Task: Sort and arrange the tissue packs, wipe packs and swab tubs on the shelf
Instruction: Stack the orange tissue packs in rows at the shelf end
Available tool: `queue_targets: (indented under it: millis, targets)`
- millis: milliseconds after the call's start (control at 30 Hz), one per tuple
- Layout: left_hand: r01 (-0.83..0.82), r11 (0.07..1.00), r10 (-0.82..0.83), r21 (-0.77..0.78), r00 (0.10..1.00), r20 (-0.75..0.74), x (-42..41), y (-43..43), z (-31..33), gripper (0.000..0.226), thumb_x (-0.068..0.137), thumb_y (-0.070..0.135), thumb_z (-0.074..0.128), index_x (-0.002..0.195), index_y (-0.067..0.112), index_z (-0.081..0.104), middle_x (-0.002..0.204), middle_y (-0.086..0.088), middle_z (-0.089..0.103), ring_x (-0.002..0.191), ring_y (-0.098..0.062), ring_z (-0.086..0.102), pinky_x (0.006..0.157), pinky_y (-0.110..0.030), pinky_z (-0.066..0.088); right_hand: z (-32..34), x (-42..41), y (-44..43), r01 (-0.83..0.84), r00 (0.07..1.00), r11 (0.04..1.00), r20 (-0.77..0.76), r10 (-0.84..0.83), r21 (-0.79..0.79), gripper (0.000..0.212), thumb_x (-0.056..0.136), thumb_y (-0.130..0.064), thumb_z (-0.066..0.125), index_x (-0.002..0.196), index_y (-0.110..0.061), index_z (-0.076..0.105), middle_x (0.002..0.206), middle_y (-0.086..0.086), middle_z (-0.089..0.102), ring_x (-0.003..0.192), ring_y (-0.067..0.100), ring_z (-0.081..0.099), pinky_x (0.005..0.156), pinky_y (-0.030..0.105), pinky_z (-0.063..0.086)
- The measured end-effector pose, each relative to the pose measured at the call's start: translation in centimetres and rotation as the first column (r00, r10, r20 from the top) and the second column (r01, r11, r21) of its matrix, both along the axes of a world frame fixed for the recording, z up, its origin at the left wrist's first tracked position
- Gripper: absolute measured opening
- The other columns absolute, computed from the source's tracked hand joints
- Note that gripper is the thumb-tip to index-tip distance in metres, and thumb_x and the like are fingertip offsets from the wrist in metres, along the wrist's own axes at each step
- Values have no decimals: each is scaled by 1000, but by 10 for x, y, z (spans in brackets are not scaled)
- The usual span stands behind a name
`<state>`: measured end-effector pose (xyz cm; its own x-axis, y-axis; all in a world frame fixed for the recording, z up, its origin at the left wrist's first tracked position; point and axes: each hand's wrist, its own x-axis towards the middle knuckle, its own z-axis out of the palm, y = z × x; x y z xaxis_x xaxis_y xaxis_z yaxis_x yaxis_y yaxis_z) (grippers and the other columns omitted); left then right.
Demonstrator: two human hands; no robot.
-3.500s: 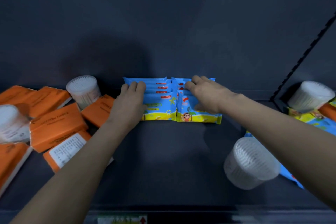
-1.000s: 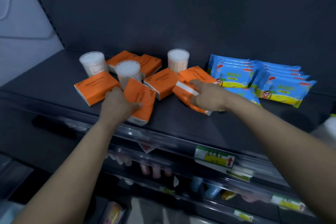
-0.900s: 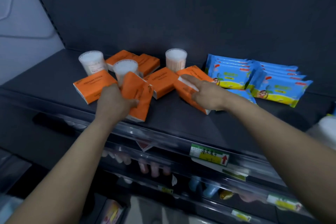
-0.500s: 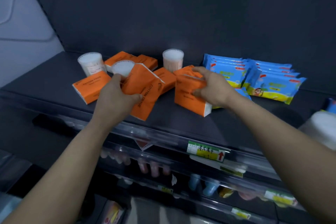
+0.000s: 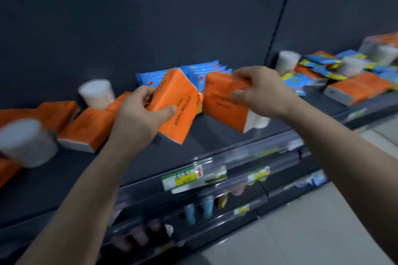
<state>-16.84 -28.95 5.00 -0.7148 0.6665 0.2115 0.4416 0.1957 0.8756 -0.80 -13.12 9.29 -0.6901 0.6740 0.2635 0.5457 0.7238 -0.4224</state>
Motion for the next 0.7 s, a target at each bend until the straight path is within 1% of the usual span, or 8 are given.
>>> queue_targets:
  millis: [100, 200, 333, 433, 500, 567, 633, 700]
  targets:
    - [139, 990, -139, 16, 990, 8, 29, 35, 7, 35, 67, 28, 80, 94, 29, 58, 90, 6, 65, 86, -18, 63, 79, -34, 50, 9, 53, 15, 97, 995, 993, -14, -97, 65, 28, 79, -19, 61, 105, -9, 65, 89, 12, 62, 82, 25, 56, 63, 26, 32]
    - [264, 964, -263, 13, 963, -58, 64, 70, 12, 35, 68, 28, 78, 98, 28, 59, 92, 7, 65, 84, -15, 63, 74, -28, 49, 12, 107, 32, 206, 978, 976, -11, -206, 74, 39, 71, -32, 53, 103, -14, 64, 89, 9, 57, 79, 21, 52, 66, 25, 31]
    - [380, 925, -379, -12, 918, -118, 119, 123, 8, 32, 73, 19, 74, 101, 25, 59, 85, 15, 60, 78, -5, 58, 65, -19, 42, 11, 180, 60, 384, 923, 920, -44, -382, 74, 57, 64, -32, 48, 116, -12, 62, 107, 13, 61, 98, 27, 57, 77, 27, 35]
    - [421, 907, -422, -28, 900, -111, 166, 165, 3, 36, 73, 22, 75, 105, 26, 59, 89, 15, 59, 82, -10, 60, 70, -27, 49, 8, 236, 88, 461, 887, 886, -7, -461, 54, 52, 77, -18, 61, 129, -15, 55, 125, 15, 55, 114, 29, 52, 87, 22, 31]
    - [440, 897, -442, -42, 888, -128, 198, 193, 2, 40, 73, 24, 75, 109, 25, 59, 90, 12, 59, 83, -11, 58, 69, -29, 46, 5, 272, 110, 489, 872, 871, 11, -490, 55, 51, 76, -20, 61, 127, -15, 58, 120, 16, 54, 111, 31, 52, 86, 24, 32]
    - [461, 886, -463, -45, 874, -150, 230, 221, 2, 40, 73, 22, 75, 110, 23, 58, 90, 10, 58, 78, -7, 56, 64, -20, 42, 1, 307, 132, 521, 853, 852, 7, -522, 60, 51, 72, -25, 58, 123, -16, 61, 115, 15, 53, 106, 32, 53, 84, 27, 35]
    - [474, 880, -473, -39, 866, -163, 261, 247, 4, 39, 73, 20, 75, 108, 24, 59, 88, 10, 58, 75, -4, 55, 63, -15, 40, -3, 341, 155, 546, 838, 836, -1, -546, 55, 47, 76, -18, 60, 122, -15, 60, 117, 15, 52, 106, 32, 52, 83, 26, 35]
    - [490, 871, -488, -30, 859, -153, 288, 271, 5, 40, 72, 22, 75, 108, 25, 59, 88, 12, 58, 78, -7, 57, 66, -20, 42, -6, 372, 175, 555, 831, 830, -2, -556, 56, 44, 76, -8, 60, 120, -14, 60, 116, 14, 55, 104, 29, 52, 76, 25, 31]
